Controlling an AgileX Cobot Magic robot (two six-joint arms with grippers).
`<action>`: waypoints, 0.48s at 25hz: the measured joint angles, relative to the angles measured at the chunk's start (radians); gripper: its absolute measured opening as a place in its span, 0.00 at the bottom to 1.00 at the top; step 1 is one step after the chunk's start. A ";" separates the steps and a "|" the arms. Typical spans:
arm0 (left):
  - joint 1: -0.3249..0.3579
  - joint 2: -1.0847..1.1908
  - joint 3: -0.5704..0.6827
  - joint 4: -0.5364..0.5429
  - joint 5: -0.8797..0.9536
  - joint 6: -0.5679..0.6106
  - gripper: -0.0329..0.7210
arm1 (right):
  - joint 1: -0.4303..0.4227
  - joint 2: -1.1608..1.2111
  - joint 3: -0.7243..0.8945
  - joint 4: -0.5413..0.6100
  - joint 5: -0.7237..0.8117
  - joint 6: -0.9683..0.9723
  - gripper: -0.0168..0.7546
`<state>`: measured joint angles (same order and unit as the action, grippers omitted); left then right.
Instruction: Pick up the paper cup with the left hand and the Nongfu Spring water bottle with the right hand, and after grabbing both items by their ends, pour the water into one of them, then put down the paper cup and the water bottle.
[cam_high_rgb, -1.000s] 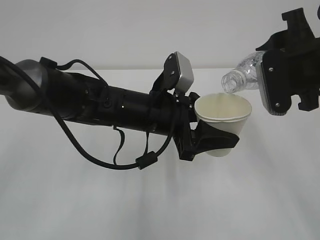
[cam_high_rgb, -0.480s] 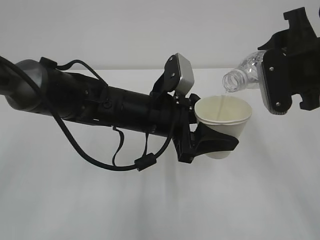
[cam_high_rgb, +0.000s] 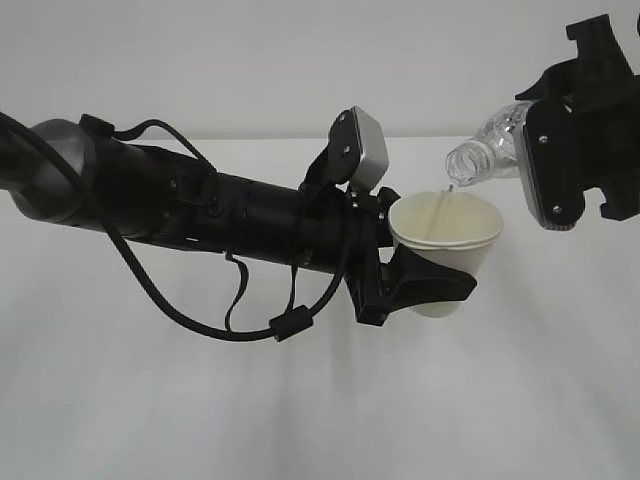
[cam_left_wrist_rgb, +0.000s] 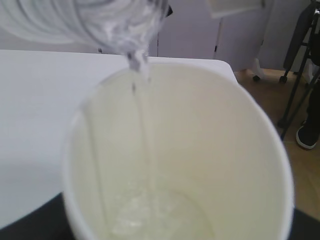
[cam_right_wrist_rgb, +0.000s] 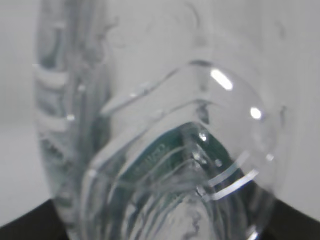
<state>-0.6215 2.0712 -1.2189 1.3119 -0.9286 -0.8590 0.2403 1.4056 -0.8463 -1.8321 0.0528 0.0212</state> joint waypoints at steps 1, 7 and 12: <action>0.000 0.000 0.000 -0.002 0.000 0.000 0.65 | 0.000 0.000 0.000 0.000 0.000 -0.002 0.60; 0.000 0.000 0.000 -0.021 0.002 0.000 0.65 | 0.000 0.000 0.000 0.002 0.000 -0.002 0.60; 0.000 0.000 0.000 -0.022 0.008 0.000 0.65 | 0.000 0.000 0.000 0.002 0.000 -0.002 0.60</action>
<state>-0.6215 2.0712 -1.2189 1.2898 -0.9201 -0.8590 0.2403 1.4056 -0.8463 -1.8302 0.0528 0.0190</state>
